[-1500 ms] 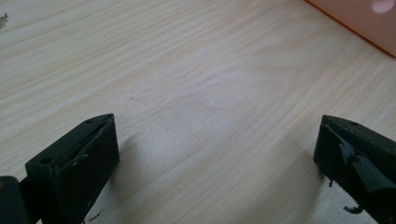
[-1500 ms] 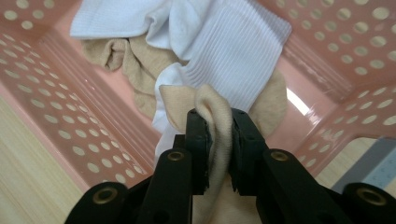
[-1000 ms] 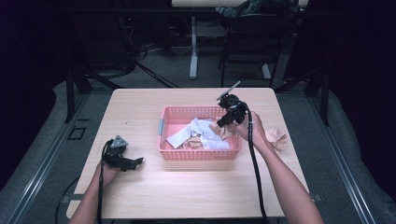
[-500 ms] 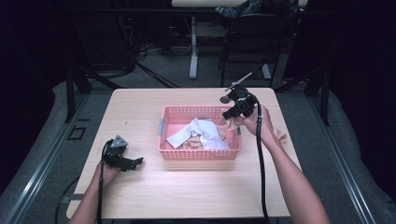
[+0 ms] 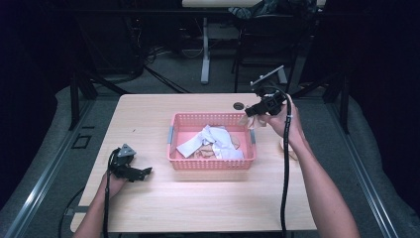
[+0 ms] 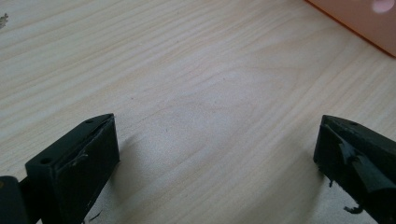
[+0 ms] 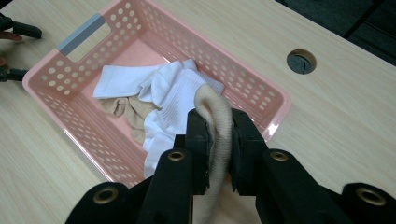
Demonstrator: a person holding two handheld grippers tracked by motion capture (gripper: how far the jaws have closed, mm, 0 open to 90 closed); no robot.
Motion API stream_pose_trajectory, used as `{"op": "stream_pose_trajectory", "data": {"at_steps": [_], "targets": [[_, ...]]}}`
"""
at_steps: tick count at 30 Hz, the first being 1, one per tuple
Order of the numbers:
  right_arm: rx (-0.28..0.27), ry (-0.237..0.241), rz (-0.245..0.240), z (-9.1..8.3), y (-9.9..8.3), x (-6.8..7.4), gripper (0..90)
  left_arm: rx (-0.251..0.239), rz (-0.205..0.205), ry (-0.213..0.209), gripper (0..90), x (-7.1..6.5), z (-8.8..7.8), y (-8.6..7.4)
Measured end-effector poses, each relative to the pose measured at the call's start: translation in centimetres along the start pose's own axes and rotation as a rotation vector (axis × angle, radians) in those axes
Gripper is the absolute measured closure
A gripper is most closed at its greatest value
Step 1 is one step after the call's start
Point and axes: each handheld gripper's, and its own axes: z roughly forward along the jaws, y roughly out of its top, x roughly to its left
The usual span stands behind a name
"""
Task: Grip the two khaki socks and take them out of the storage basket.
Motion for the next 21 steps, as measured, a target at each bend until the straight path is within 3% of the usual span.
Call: {"op": "stream_pose_trajectory", "data": {"at_steps": [14,21], "targets": [[-0.043,-0.037,0.060,-2.8,-1.9,-2.9,79.4,0.000,0.000,0.000,0.0,0.0,0.0,0.0],[-0.055,-0.052,0.093,-3.3,-3.2,-4.4,79.3,0.000,0.000,0.000,0.0,0.0,0.0,0.0]]}}
